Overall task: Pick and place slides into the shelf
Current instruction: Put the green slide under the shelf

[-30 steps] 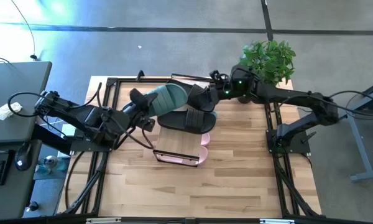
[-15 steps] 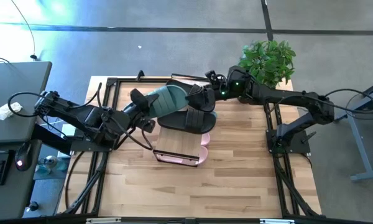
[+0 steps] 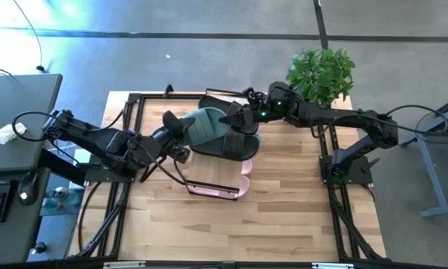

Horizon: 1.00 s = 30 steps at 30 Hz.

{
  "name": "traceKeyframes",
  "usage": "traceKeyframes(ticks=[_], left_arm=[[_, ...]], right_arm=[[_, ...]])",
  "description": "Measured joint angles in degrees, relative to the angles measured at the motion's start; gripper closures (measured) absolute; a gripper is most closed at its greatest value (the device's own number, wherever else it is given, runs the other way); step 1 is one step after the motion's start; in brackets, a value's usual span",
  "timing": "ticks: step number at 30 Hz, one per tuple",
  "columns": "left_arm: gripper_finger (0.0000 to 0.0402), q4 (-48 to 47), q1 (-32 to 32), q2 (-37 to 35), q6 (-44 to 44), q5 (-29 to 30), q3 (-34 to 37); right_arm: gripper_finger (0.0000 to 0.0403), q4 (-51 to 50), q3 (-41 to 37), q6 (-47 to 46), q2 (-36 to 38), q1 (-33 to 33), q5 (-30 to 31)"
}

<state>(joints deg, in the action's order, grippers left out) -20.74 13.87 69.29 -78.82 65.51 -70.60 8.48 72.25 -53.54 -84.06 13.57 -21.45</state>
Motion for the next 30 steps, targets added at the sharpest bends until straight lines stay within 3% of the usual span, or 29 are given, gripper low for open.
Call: traceKeyframes(ticks=[11,22,30], left_arm=[[0.0396,0.0,0.0,0.0,1.1,0.3,0.0],[0.0306,1.1,5.2,-2.9,6.6,4.5,0.0],[0.0221,0.2,9.9,-8.9,7.3,11.2,0.0]], right_arm=[[0.0388,-3.7,0.0,5.1,0.0,-0.8,1.5],[0.0398,-13.1,0.0,10.9,7.0,-0.9,4.9],[0.0398,-35.7,0.0,9.6,19.7,-3.2,0.5]])
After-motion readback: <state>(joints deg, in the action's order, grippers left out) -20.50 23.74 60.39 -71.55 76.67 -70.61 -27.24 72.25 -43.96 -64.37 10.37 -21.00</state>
